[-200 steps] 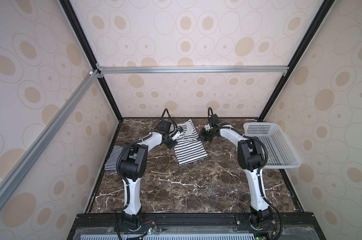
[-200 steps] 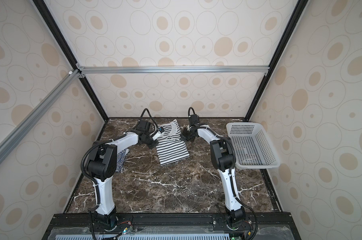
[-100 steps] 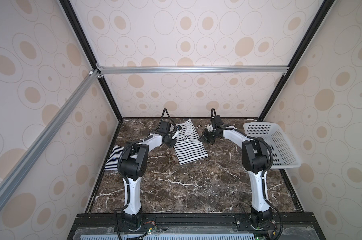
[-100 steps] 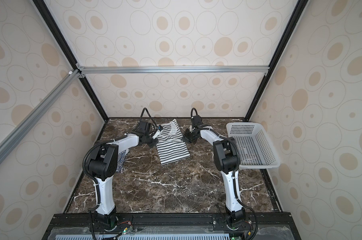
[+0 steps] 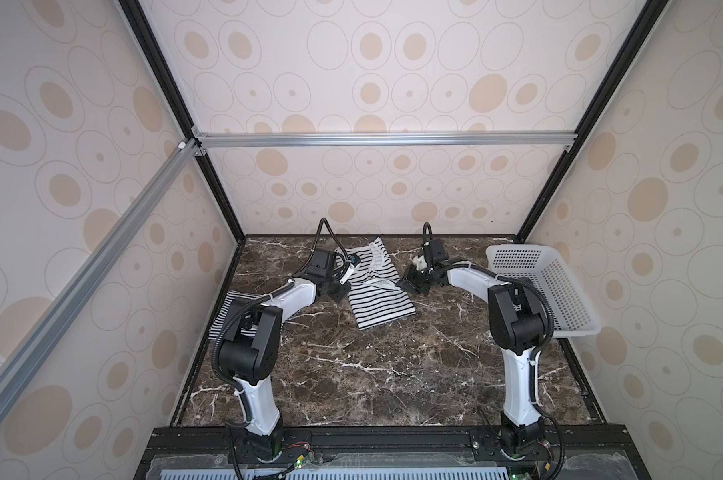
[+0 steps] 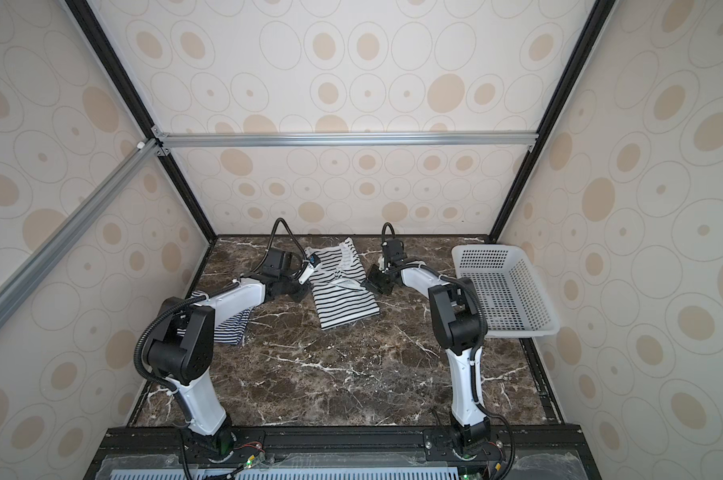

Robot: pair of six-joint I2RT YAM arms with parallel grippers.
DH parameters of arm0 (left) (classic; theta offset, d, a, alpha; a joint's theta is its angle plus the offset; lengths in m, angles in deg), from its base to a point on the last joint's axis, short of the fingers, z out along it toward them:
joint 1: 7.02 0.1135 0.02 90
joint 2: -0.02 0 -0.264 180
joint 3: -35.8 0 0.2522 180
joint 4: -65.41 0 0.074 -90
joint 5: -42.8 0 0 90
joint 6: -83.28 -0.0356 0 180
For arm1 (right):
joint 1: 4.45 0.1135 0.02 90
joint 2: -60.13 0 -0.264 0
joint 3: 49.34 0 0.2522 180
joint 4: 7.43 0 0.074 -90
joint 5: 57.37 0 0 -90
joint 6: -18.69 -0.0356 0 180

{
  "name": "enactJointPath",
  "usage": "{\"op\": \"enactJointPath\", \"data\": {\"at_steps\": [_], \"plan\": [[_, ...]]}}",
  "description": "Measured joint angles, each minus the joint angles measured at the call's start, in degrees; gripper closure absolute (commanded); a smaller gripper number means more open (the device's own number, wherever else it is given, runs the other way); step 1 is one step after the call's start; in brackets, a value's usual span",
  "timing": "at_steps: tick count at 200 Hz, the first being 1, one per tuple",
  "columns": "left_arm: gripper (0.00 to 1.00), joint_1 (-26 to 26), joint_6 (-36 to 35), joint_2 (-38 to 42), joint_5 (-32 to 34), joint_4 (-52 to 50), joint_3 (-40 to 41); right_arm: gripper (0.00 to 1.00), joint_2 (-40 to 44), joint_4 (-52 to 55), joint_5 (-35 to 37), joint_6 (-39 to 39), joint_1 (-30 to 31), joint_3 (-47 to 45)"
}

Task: Fold and stack tank tops
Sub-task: Fold the tank top at the top-center of the table.

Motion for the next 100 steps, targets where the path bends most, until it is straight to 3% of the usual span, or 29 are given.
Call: {"op": "enactJointPath", "data": {"at_steps": [100], "plan": [[0.78,-1.7,0.1,-8.2,-0.1,-0.2,-1.2,0.77,4.0,-3.6,1.8,0.7,0.5,-2.6]]}}
